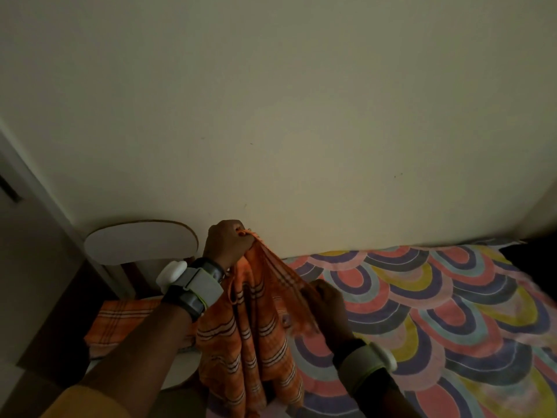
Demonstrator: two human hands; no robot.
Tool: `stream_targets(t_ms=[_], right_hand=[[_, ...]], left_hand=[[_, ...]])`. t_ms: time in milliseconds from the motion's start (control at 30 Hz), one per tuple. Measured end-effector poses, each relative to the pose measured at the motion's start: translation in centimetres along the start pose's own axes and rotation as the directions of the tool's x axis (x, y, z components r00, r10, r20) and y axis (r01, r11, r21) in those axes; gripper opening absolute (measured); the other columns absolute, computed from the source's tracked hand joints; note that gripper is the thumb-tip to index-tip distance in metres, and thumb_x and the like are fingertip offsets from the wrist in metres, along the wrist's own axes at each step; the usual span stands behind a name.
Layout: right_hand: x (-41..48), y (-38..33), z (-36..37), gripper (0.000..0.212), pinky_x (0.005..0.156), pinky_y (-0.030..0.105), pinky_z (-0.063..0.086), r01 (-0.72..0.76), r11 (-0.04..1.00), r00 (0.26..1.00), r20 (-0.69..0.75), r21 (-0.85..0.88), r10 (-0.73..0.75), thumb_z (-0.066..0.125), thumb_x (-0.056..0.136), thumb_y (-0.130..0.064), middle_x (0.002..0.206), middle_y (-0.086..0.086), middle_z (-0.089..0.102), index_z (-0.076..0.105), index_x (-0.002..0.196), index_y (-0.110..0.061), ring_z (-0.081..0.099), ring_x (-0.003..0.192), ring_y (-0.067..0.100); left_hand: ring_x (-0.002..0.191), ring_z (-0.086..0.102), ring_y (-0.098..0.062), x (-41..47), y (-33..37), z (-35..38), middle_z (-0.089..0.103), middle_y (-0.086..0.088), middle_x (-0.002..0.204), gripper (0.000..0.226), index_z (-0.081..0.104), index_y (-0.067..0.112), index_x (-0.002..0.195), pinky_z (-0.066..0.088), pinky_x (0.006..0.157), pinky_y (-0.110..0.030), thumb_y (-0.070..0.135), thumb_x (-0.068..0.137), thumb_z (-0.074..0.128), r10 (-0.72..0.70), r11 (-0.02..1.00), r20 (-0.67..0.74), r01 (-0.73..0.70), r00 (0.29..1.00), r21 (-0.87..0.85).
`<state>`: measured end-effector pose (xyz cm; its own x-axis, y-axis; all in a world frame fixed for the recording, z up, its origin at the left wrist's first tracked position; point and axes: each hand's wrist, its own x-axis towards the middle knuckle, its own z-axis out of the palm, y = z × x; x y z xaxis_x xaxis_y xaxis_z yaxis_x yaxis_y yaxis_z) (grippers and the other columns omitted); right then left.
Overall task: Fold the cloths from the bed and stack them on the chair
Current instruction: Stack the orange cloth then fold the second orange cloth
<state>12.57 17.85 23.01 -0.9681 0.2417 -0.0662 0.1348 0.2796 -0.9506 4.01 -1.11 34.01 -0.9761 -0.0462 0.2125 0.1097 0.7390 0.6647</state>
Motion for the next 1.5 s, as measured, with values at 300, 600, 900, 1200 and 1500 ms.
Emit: stream_targets(t_ms=[300,600,900,1200,1500], right_hand=[[4.6,-10.4,-2.9,0.036,0.049,0.025,0.045,0.181,0.982,0.932,0.328,-0.062,-0.151,0.072,0.080,-0.013,0.063,-0.003,0.065,0.059,0.113,-0.019,0.052,0.046,0.007],[3.8,-8.7,2.7,0.017,0.070,0.032,0.046,0.471,0.846,0.829,0.454,-0.249,-0.327,0.065,0.086,-0.019,0.085,0.013,0.069,0.069,0.089,-0.002,0.060,0.075,0.015],[7.2,-10.6,-0.9,0.020,0.063,0.032,0.050,0.335,0.942,0.902,0.300,-0.032,-0.311,0.066,0.086,-0.023,0.073,0.017,0.066,0.063,0.079,-0.005,0.060,0.066,0.018],[7.6,-10.0,0.6,0.023,0.058,0.035,0.054,0.149,0.988,0.989,0.026,-0.050,-0.148,0.060,0.089,-0.026,0.070,0.011,0.066,0.066,0.081,-0.005,0.062,0.060,0.024],[10.1,-10.8,-1.9,0.018,0.051,0.022,0.042,0.153,0.985,0.978,-0.131,-0.084,-0.163,0.060,0.088,-0.023,0.059,0.000,0.062,0.065,0.075,-0.012,0.057,0.052,0.013]], left_hand=[[0.075,0.051,-0.016,0.8,1.1,-0.3,0.057,-0.010,0.094,0.038,0.044,0.004,0.119,0.040,0.058,-0.026,0.016,0.085,0.057,-0.219,0.952,0.497,0.295,0.840,-0.079],[0.069,0.050,-0.014,-0.6,-0.6,-1.5,0.055,-0.001,0.076,0.017,0.058,0.018,0.086,0.042,0.064,-0.028,0.006,0.076,0.060,0.011,0.963,0.497,0.124,0.868,-0.239],[0.086,0.060,-0.019,-5.2,-5.2,-0.5,0.065,-0.022,0.109,0.038,0.062,0.007,0.098,0.049,0.090,-0.030,0.036,0.074,0.072,-0.101,0.951,0.717,0.279,0.689,-0.134],[0.111,0.057,-0.023,-7.9,-5.5,3.3,0.064,-0.007,0.115,0.052,0.062,0.010,0.114,0.037,0.086,-0.013,0.044,0.075,0.070,0.012,0.998,0.604,0.025,0.797,-0.053],[0.072,0.062,-0.014,-9.9,-10.2,5.4,0.062,0.001,0.075,0.004,0.062,0.018,0.088,0.049,0.069,-0.028,0.014,0.089,0.060,-0.135,0.967,0.486,0.222,0.864,-0.126]])
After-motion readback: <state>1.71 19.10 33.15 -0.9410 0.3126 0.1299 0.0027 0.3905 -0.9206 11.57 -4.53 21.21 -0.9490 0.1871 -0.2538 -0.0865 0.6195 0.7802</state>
